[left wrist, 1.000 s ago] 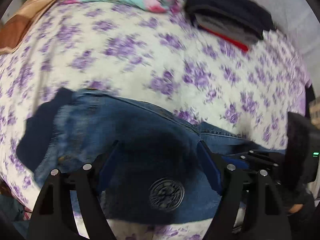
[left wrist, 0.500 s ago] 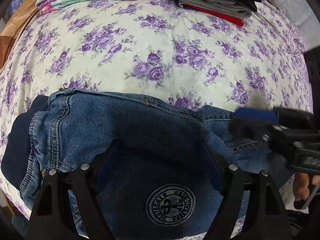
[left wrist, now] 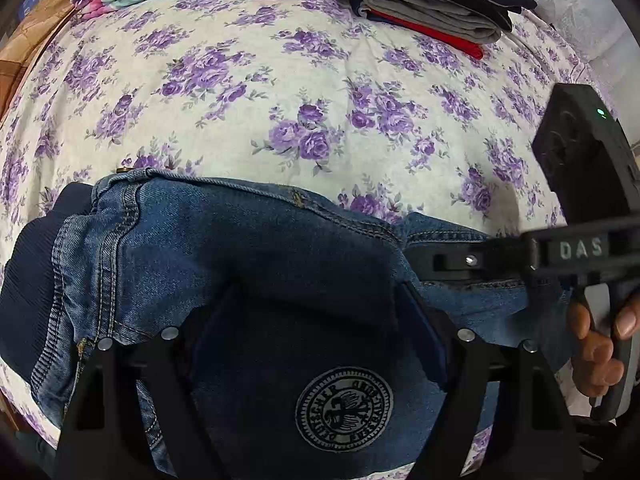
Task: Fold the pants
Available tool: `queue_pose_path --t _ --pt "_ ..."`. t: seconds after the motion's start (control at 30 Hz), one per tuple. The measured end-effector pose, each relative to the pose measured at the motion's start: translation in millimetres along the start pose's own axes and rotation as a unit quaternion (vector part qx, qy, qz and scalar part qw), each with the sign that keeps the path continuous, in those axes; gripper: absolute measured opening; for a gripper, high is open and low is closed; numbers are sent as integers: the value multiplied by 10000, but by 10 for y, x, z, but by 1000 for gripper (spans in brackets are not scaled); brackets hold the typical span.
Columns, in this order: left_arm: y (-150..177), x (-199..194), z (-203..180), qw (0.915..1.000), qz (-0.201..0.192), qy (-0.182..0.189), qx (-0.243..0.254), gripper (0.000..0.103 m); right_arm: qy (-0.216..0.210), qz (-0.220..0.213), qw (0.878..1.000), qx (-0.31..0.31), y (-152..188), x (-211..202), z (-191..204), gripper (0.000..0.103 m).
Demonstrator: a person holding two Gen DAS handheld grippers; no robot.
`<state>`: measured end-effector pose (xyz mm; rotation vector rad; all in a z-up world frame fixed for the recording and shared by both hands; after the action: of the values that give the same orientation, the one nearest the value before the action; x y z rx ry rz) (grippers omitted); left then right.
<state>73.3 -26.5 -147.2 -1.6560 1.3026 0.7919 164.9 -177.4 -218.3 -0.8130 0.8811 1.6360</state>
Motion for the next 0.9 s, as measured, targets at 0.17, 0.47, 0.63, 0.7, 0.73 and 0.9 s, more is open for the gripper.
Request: queue_pose_path --t 0.17,0.47,0.63,0.7,0.73,0.9 --pt "7 2 -6 10000 -12 -18 6 77 -164 143 9984 527 -39 78 -46 20" --pt "46 -22 19 9999 -60 118 13 77 -775 190 9921 966 -24 6 -178 44" --pt "46 -20 15 9999 -46 98 23 77 -418 183 9956 819 -32 56 -65 29" --pt "46 -22 16 9999 -41 112 29 77 -460 90 9955 820 -38 39 -46 23" --pt "44 -28 21 9999 -45 139 20 77 -542 24 9954 795 -46 -17 -37 20" --pt "33 -5 19 9999 13 138 86 77 -551 -585 9957 462 -251 -477 27 8"
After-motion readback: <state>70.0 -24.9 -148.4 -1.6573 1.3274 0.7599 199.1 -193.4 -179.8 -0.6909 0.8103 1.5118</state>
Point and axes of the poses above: each gripper's, at about its wrist camera, not at the fingertips, and x roughly the way its jaws point, z to its left, y to its underside, the point moved 1 cm from there along x, roughly the way its jaws point, and after that the axes turned 15 degrees about y, right-handed, at the moved point
